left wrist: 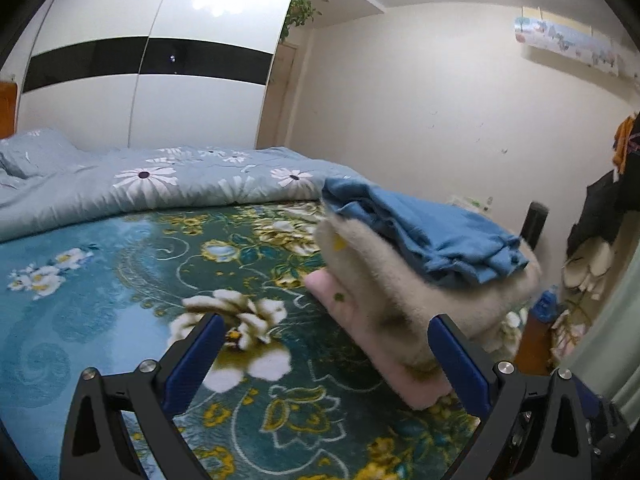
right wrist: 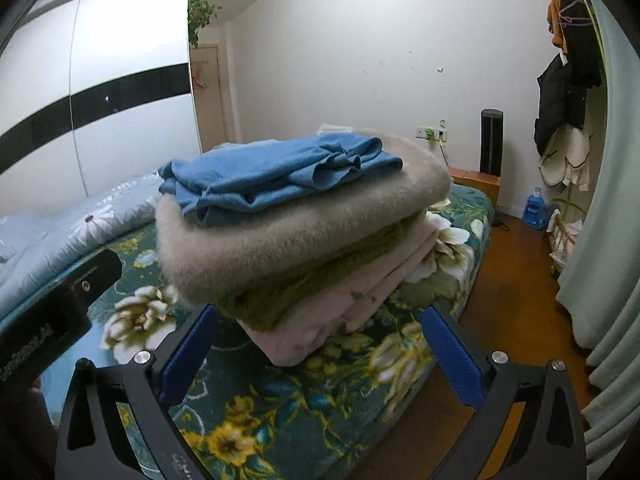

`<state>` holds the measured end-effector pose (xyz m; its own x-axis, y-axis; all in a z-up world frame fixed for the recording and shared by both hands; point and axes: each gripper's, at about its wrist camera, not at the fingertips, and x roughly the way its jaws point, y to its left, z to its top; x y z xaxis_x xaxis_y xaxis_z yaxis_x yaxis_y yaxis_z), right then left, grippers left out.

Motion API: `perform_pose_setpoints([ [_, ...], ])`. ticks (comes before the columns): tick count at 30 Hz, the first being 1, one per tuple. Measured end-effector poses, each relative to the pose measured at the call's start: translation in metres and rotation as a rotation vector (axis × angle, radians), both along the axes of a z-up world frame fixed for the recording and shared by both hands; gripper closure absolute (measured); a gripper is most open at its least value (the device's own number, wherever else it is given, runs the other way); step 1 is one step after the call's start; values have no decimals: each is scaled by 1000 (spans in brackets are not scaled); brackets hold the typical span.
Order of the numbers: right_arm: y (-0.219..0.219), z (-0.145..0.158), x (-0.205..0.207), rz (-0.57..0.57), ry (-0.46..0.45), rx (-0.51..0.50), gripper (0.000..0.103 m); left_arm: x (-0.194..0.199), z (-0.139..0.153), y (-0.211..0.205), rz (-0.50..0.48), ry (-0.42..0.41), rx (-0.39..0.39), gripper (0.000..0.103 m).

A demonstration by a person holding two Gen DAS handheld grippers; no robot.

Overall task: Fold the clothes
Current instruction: 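Open both grippers and withdraw them from the stack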

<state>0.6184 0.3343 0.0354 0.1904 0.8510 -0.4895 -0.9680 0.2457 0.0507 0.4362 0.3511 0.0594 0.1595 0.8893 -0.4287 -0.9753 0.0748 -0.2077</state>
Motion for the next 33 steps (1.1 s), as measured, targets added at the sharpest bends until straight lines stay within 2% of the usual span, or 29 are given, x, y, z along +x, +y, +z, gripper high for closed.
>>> perform_pose_setpoints([
  [5,-3,-3,-8,-9,-40,-22,1,-3,-7,4,27,5,-41,0],
  [10,-4,-5,-11,-7,-45,-41,1,-9,-12,6,4,-37,-57,0],
  [20,-5,-10,-13,-4,-49,-65,1,-17,-20,11,6,-66,-92,0],
  [33,-5,-15,-9,-15,-33,-85,1,-8,-19,8,-13,-21,-77,0],
])
